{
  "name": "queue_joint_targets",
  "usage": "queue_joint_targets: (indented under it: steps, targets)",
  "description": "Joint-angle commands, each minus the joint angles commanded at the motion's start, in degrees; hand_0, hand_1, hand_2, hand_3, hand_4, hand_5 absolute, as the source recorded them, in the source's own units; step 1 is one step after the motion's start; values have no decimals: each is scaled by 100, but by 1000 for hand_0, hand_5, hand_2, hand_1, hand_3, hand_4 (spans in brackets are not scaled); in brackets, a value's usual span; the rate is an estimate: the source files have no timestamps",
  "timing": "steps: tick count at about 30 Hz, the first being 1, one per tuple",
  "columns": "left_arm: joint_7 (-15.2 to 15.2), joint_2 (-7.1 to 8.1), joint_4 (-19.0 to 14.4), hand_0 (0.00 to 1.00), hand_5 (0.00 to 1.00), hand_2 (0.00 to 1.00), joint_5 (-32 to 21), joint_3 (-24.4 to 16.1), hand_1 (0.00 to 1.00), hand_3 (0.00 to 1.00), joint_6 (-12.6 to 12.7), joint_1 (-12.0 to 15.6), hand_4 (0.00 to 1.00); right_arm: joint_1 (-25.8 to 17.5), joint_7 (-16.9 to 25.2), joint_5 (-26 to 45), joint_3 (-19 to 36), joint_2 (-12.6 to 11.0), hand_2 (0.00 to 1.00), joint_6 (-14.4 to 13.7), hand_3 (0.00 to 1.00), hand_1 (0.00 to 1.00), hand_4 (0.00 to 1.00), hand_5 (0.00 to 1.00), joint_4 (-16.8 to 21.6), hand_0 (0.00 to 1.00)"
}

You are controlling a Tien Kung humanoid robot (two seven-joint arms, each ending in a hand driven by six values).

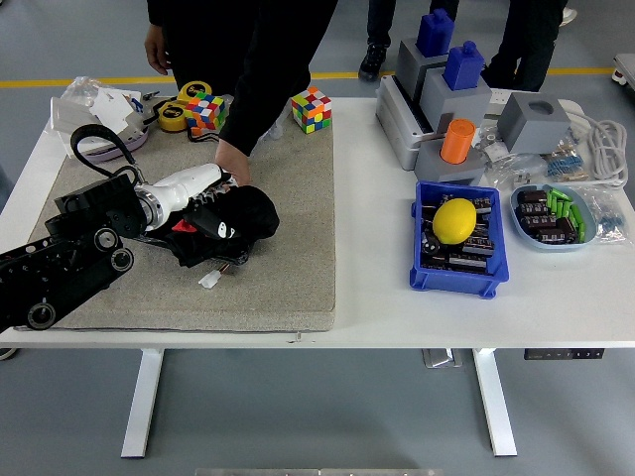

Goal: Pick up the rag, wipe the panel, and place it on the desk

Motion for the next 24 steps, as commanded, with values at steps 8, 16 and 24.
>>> queue_joint_targets:
  steps: [8,16,24]
  targets:
    - [40,-21,-210,289,33,429,45,0,334,593,18,-71,707,6,-2,42,-49,-5,683,6,590,684,998,506,-10,730]
    - [-20,45,-15,285,32,428,-23,-23,331,593,25,1,703,-2,-9,17,-36,-2,683,8,590,684,998,505,-7,729]
    - [-59,183,105,284,34,426,-94,-147,329,593,26,80,704,-8,-21,-6,-12,-1,683,3,590,684,998,506,-4,730]
